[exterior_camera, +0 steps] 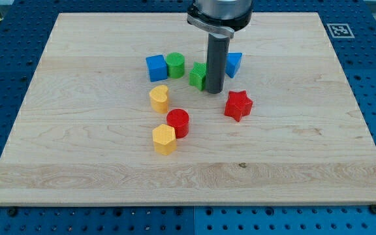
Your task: Slightly push the yellow heart
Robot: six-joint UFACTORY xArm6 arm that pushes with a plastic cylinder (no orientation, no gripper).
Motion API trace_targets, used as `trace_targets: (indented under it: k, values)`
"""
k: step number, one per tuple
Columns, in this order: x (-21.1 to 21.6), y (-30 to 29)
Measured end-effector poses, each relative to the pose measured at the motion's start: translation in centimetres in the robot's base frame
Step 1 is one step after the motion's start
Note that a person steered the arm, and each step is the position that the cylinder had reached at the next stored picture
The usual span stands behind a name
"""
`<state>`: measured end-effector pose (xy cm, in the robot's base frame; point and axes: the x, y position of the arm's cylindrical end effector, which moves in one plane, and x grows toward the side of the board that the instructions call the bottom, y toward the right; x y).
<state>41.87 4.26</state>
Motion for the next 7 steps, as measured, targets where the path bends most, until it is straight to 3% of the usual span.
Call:
trace_targets:
  k: [2, 5, 7]
  values:
    - [0.3, 0.0]
    - [4.2, -0.1]
    - [1.9, -3.5]
